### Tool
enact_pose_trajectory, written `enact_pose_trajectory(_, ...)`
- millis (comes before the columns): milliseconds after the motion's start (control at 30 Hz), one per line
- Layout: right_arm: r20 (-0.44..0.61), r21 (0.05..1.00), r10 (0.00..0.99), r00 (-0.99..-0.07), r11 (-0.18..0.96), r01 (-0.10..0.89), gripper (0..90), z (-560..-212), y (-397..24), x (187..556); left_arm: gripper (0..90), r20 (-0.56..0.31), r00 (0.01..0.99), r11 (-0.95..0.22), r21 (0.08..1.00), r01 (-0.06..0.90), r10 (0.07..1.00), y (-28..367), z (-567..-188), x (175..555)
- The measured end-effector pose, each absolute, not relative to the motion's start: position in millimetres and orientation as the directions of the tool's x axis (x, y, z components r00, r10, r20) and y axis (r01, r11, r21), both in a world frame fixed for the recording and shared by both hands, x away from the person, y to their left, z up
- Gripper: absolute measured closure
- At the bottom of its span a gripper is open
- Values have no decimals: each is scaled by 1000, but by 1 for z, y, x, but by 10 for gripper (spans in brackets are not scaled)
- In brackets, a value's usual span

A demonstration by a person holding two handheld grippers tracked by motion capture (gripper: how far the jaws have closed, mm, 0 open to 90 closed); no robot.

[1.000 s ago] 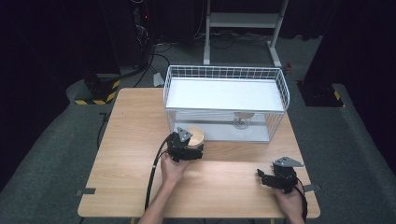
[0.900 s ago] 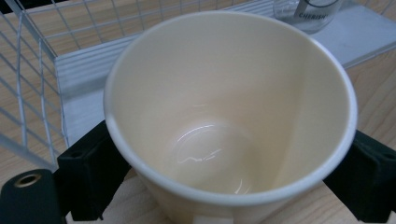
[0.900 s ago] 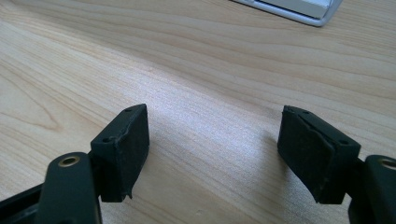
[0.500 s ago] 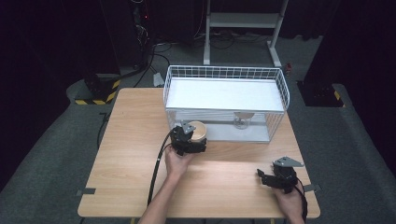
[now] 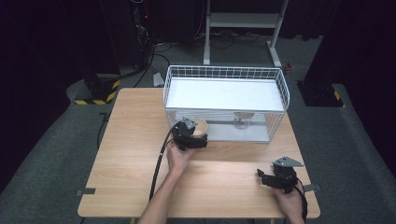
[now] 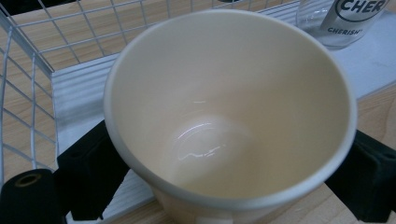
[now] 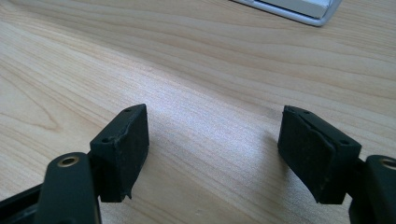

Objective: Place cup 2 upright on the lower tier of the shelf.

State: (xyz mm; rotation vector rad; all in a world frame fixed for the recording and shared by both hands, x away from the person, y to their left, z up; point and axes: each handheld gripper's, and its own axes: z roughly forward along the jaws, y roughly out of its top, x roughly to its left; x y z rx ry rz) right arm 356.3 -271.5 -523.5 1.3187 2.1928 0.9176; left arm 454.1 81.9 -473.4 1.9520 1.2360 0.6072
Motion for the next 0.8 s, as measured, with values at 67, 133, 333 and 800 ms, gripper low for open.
enact_pose_trajectory(67, -18, 720, 887, -462, 332, 610, 249, -523, -271, 356, 96, 10, 427, -269, 790, 551, 904, 82, -474, 456)
enact_pose_trajectory(133, -18, 720, 887, -462, 332, 609, 249, -524, -272, 356, 96, 10, 423, -266, 790, 553, 906, 81, -474, 457)
enact_pose_trajectory(333, -17, 720, 887, -461, 331, 610, 249, -523, -271, 356, 96, 13, 412, -260, 794, 549, 911, 79, -475, 462)
enact_pose_trajectory(800, -18, 720, 887, -462, 332, 609, 249, -524, -271, 356, 94, 15, 414, -256, 806, 533, 910, 79, -477, 468)
